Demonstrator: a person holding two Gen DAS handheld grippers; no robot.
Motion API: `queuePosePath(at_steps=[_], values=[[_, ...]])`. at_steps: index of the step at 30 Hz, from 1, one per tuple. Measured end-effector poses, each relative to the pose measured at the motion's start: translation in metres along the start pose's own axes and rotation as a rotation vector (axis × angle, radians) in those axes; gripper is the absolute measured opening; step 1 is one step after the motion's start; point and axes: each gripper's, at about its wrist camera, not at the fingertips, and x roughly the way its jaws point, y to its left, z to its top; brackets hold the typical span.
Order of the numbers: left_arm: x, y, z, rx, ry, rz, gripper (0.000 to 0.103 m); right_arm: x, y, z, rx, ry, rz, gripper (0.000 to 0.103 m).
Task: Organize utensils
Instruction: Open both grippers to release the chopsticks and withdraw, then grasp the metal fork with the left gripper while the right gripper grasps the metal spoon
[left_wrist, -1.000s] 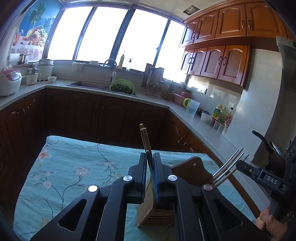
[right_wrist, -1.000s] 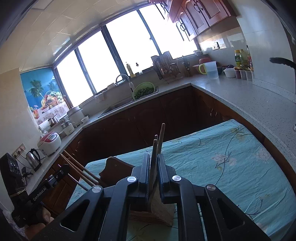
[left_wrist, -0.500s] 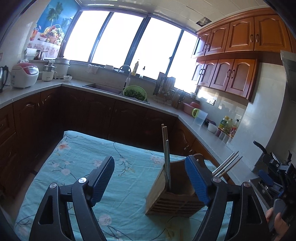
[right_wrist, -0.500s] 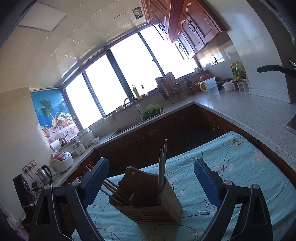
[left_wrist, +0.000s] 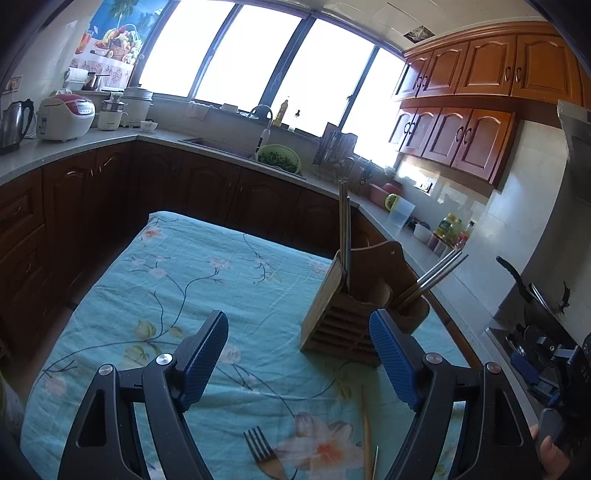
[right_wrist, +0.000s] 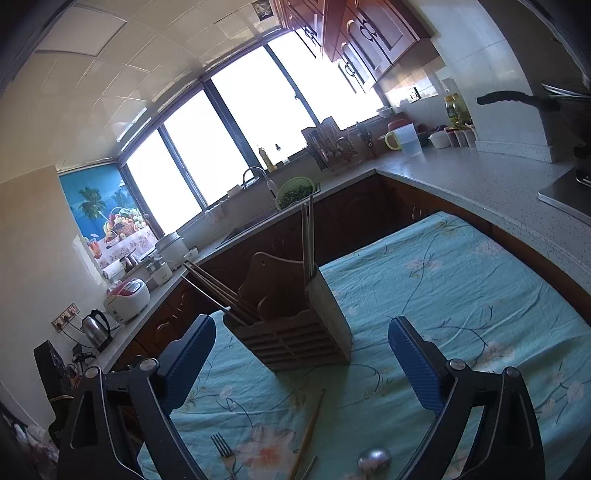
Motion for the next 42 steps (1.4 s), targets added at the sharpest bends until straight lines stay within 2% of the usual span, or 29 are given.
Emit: queuePosePath(at_steps=[8, 17, 26, 37, 42], values=[[-0.037, 0.01, -0.033, 0.002, 0.049, 0.018, 0.079, -0.027, -0.017, -0.039, 0.018, 0.064, -0.038, 0.096], [-0.056, 0.022, -0.063, -0.029, 0.102, 0.04, 0.079, -0.038, -0.034, -0.076, 0.068, 0.115, -0.061, 0.096], [-0.061, 0.023, -0.085, -0.029, 0.157, 0.053, 0.079, -0.035, -0.03, -0.1, 0.038, 0.173, -0.065, 0.096], [-0.044, 0.017, -0.086, -0.025, 0.207, 0.068, 0.079, -0.011, -0.028, -0.116, -0.016, 0.273, -0.086, 0.094], [-0.026, 0.012, -0.083, -0.01, 0.244, 0.079, 0.077, 0.001, -0.032, -0.121, -0.023, 0.328, -0.107, 0.072]])
